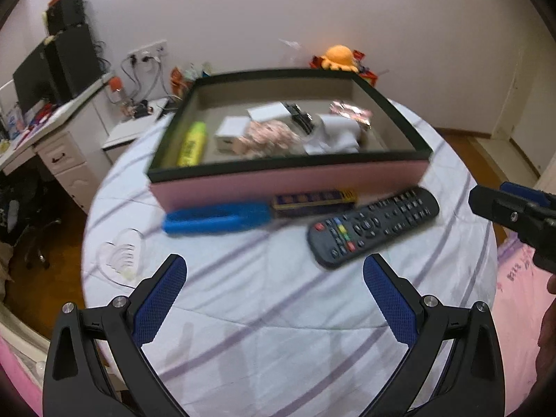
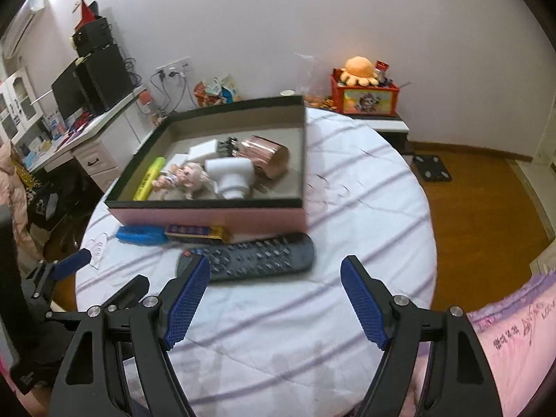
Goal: Organize rigid objects
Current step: 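Move the left gripper toward the black remote control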
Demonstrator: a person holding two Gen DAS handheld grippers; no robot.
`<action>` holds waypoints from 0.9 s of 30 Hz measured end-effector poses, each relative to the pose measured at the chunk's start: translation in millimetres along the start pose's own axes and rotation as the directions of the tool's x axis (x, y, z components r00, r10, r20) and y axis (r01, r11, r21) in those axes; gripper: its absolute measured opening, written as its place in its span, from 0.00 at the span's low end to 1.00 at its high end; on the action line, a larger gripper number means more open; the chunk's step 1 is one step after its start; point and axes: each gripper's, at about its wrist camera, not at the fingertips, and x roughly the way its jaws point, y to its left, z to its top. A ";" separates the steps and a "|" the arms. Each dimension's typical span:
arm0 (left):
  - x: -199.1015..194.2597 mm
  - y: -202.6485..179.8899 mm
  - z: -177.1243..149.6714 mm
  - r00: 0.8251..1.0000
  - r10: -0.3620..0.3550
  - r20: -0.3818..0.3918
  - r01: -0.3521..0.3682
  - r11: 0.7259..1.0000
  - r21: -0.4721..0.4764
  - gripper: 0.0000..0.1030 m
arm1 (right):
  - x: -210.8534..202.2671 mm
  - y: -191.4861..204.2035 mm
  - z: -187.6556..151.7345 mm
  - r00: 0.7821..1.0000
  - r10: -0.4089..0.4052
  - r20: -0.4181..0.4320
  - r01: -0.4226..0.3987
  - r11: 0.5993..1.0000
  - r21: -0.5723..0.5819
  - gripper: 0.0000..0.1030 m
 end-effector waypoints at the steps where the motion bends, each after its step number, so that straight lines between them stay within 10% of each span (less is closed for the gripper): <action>1: 3.1 -3.2 -0.5 1.000 -0.008 -0.003 0.009 1.000 0.008 1.00 | 1.1 -3.1 -1.2 1.000 -0.002 -0.004 0.002 1.000 0.006 0.77; 19: 81.8 -61.1 20.4 0.974 -0.197 -0.113 0.217 0.952 0.216 1.00 | 17.7 -28.9 -1.2 0.999 -0.037 -0.036 0.039 0.998 0.054 0.77; 27: 66.9 -80.8 11.9 0.938 -0.322 -0.125 0.345 0.876 0.338 0.82 | 20.3 -28.0 -0.3 0.998 -0.038 -0.039 0.041 0.997 0.058 0.77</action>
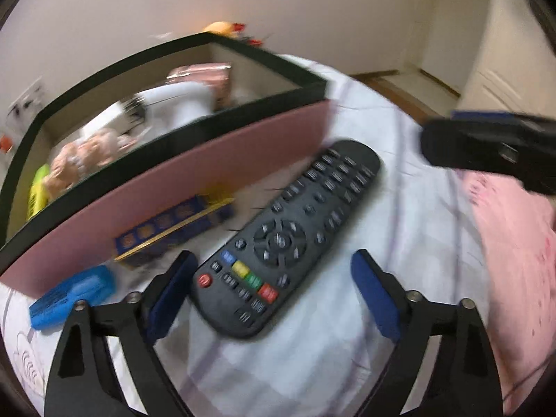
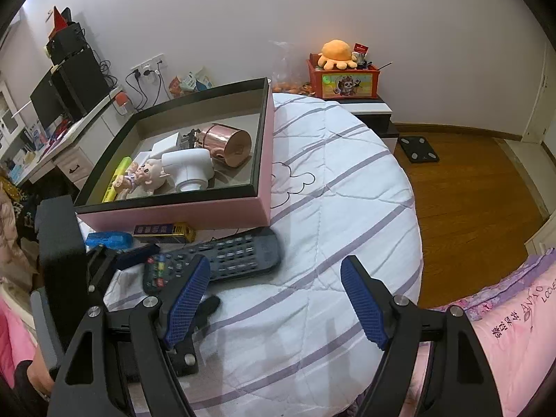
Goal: Organize rigid objects
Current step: 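Move the left gripper toward the black remote control, then close the left gripper on the black remote control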
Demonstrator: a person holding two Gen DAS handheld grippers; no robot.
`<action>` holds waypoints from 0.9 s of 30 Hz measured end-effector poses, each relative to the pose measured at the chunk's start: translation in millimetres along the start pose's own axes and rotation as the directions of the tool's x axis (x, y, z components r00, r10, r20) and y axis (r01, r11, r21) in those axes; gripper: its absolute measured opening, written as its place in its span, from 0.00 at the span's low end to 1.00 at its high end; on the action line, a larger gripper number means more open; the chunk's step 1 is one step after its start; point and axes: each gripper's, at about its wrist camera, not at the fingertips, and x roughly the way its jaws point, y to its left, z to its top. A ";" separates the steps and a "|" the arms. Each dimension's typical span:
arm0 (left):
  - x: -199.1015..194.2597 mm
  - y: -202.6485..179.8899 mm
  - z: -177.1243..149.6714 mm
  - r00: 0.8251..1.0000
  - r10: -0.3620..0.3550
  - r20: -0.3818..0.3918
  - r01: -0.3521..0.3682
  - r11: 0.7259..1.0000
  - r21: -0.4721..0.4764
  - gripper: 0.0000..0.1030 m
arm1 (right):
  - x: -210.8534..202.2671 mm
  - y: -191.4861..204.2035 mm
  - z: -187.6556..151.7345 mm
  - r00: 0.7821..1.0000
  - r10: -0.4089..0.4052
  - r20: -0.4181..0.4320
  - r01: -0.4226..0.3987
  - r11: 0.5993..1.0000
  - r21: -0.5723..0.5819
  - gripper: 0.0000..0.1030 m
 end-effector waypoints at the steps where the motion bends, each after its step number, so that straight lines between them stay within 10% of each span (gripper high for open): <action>1: -1.7 -5.5 -1.1 1.000 -0.018 0.001 0.018 1.000 0.020 0.78 | 0.0 0.0 -0.4 1.000 0.001 0.000 -0.001 1.000 0.000 0.77; 14: 10.0 -15.4 16.7 1.000 -0.003 0.018 0.002 0.999 0.044 0.84 | -8.3 -12.7 -3.6 1.000 -0.020 0.008 0.020 0.999 0.027 0.77; 19: 6.2 -16.7 14.5 1.000 -0.020 0.021 0.019 0.999 0.026 0.57 | -8.6 -17.2 -3.3 1.000 -0.026 0.009 0.026 0.999 0.042 0.77; 27: -8.3 -18.9 -3.4 0.998 -0.060 0.036 0.061 0.998 -0.033 0.47 | -11.0 -18.6 -2.0 0.999 -0.031 0.013 0.030 0.999 0.040 0.77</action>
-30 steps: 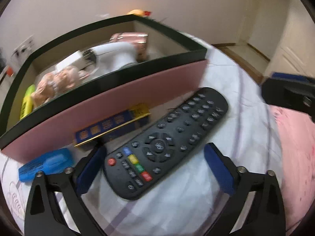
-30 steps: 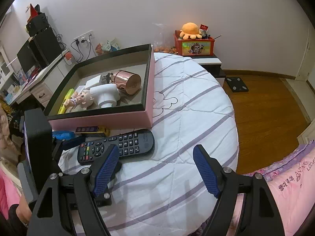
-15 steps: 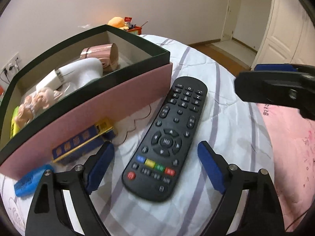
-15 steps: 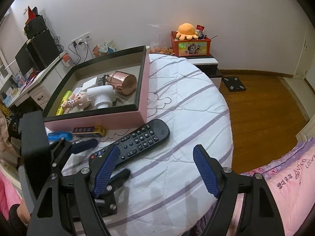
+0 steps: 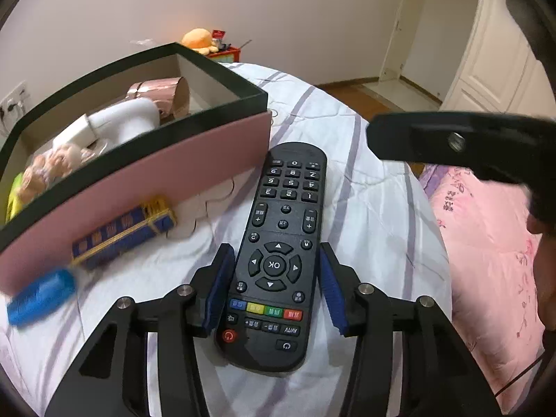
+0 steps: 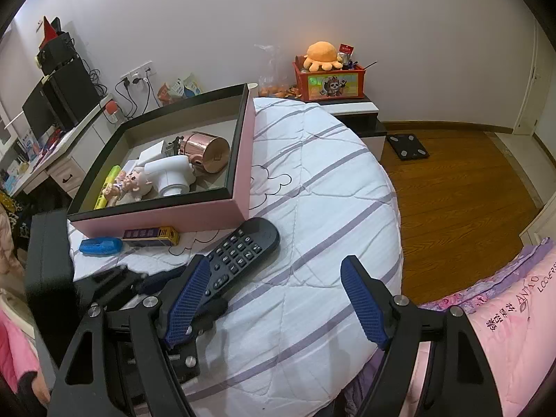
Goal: Organize rigid objects
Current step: 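Close the left gripper on the black remote control, then carry the black remote with the left gripper into the box and release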
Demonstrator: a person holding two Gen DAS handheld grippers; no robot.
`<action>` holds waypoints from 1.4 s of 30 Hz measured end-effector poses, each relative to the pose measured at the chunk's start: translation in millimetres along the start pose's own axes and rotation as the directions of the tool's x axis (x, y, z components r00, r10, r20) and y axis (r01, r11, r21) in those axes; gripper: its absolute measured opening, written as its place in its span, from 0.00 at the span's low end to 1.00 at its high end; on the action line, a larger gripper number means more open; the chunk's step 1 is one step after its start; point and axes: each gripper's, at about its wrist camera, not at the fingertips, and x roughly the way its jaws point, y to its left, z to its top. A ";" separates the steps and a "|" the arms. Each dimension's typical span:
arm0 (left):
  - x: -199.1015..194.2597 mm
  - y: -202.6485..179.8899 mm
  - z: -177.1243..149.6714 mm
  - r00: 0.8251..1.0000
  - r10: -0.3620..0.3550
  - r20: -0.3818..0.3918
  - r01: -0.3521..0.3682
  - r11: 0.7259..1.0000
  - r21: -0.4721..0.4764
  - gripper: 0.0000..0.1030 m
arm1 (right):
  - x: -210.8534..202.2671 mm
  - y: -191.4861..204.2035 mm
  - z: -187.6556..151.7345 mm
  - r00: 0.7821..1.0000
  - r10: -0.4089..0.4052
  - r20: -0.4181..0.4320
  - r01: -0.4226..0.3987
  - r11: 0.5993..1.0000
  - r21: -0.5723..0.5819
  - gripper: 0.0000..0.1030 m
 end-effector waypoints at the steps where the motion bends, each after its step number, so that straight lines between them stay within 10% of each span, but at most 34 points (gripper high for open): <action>1: -1.8 0.8 -1.8 1.000 -0.001 0.002 0.001 1.000 -0.013 0.46 | -0.2 0.1 0.0 1.000 -0.001 -0.001 0.001 1.000 -0.002 0.77; 7: -5.0 3.0 -7.8 0.998 0.058 -0.011 -0.059 0.998 -0.026 0.49 | -1.5 4.0 -2.4 1.000 0.000 -0.003 0.000 1.000 -0.009 0.77; 10: 6.4 0.7 1.6 0.993 0.121 -0.008 -0.121 0.992 -0.020 0.80 | -3.7 6.6 -3.8 1.000 -0.002 -0.001 0.002 1.000 -0.012 0.77; 16: 7.6 7.6 6.4 0.998 0.062 0.008 -0.061 0.997 -0.056 0.45 | -7.9 4.2 -5.0 1.000 -0.018 0.003 0.018 1.000 -0.005 0.77; 31: -83.1 56.5 -29.1 0.975 0.202 0.089 -0.175 0.953 -0.246 0.42 | 5.0 34.0 -1.3 1.000 0.013 -0.016 -0.014 0.999 -0.044 0.77; 42: -126.1 111.8 10.7 0.938 0.315 0.145 -0.262 0.918 -0.297 0.42 | 23.1 88.3 22.5 0.997 0.075 -0.016 -0.077 0.988 -0.136 0.77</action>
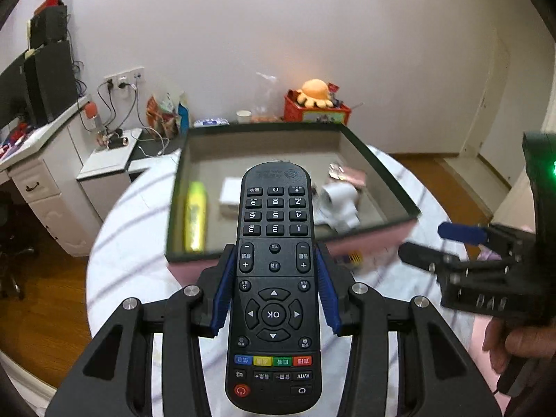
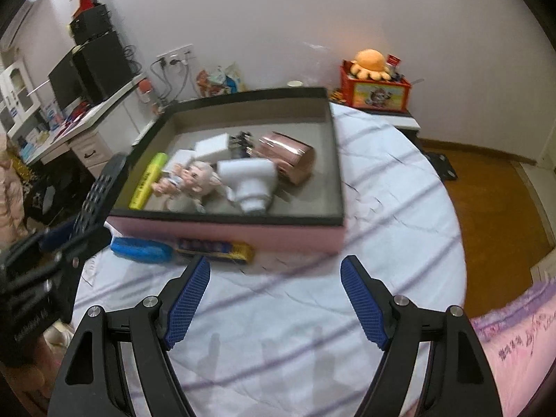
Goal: Organize rigid objects
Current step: 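Carry the black remote with the left gripper into the box and release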
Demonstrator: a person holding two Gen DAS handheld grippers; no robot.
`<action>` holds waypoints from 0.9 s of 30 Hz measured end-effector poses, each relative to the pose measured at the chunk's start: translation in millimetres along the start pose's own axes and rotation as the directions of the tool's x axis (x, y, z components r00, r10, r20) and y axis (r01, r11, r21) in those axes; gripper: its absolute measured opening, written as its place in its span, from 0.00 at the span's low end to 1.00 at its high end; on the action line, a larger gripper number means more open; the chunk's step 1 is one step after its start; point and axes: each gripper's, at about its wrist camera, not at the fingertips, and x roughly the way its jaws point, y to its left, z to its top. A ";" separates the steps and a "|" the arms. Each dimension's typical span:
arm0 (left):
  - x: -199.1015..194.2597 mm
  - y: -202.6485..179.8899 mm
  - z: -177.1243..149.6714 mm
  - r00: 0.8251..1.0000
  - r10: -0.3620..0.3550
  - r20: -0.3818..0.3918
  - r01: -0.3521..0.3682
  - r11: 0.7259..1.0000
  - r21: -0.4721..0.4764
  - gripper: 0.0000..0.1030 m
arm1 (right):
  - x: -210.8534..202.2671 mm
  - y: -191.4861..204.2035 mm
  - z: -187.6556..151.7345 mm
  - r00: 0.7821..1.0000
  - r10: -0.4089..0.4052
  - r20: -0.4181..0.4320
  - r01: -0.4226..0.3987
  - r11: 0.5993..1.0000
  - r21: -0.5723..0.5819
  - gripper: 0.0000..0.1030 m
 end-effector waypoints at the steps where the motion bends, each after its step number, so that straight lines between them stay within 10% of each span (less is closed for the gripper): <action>1: 2.8 3.2 7.0 1.000 0.009 0.004 -0.009 1.000 0.001 0.42 | 1.4 3.0 3.7 1.000 0.004 0.003 -0.004 1.000 -0.006 0.77; 24: 139.9 41.1 60.4 0.979 0.108 -0.174 -0.117 0.992 -0.040 0.46 | 46.1 -10.3 48.6 1.000 0.017 -0.017 -0.017 1.000 0.015 0.77; 27: 138.5 43.5 56.1 0.974 0.156 -0.162 -0.166 0.985 -0.045 0.72 | 47.6 -10.9 47.9 1.000 0.019 -0.022 -0.019 1.000 0.017 0.77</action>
